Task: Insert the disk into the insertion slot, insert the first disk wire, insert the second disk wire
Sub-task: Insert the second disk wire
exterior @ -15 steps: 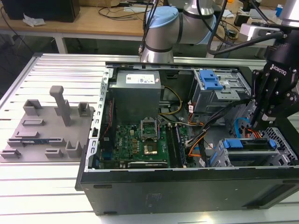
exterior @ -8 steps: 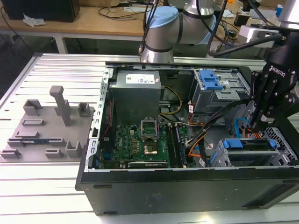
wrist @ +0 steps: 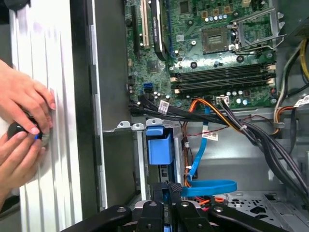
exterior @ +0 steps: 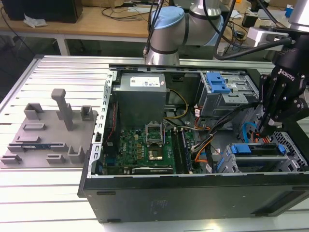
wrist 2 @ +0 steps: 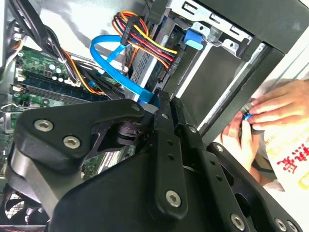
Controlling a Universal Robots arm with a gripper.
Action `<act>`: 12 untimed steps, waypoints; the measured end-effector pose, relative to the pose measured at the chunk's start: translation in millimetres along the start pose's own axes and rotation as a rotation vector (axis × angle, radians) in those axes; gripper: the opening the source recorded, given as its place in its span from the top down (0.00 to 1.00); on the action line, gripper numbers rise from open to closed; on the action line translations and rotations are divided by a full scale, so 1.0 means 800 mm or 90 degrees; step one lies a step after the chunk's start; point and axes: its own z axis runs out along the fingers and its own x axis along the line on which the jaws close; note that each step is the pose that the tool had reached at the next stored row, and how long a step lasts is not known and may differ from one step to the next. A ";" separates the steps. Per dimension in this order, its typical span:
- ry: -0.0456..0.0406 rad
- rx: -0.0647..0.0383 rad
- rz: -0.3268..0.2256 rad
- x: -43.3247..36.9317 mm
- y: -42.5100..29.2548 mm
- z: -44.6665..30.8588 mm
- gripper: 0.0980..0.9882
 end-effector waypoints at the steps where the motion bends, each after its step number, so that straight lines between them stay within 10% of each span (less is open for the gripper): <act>1: -0.0064 0.001 0.000 0.001 0.0001 0.0004 0.93; 12: -0.0632 0.012 0.001 0.030 0.0013 0.0079 0.93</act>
